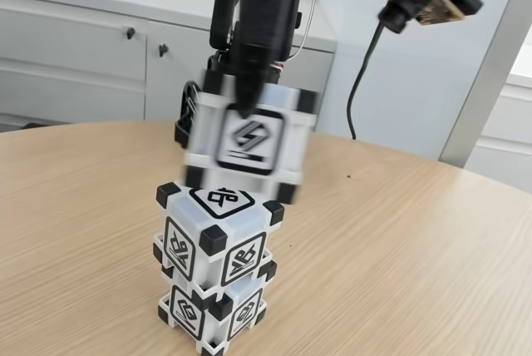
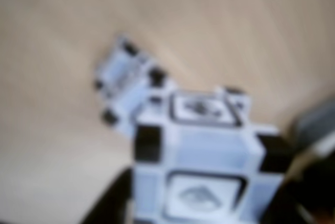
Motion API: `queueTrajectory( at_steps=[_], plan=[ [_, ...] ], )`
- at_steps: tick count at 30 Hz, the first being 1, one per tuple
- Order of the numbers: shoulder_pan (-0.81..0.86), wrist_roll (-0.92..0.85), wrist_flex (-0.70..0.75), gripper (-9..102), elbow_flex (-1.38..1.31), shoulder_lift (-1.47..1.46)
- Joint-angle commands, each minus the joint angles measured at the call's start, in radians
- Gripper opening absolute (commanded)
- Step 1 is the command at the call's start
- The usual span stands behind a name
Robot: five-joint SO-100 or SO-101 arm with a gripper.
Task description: Stack cubes from left to right.
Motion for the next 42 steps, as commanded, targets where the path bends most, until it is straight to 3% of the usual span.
queueTrajectory(
  at_steps=[1, 20, 24, 42],
  plan=[
    [0.061, -0.005, 0.002, 15, -0.02, 0.02],
    [0.064, -0.114, 0.005, 15, -0.018, 0.021],
    [0.064, -0.169, 0.061, 15, -0.018, 0.021],
    [0.003, -0.198, 0.084, 17, -0.02, 0.0]
  ],
)
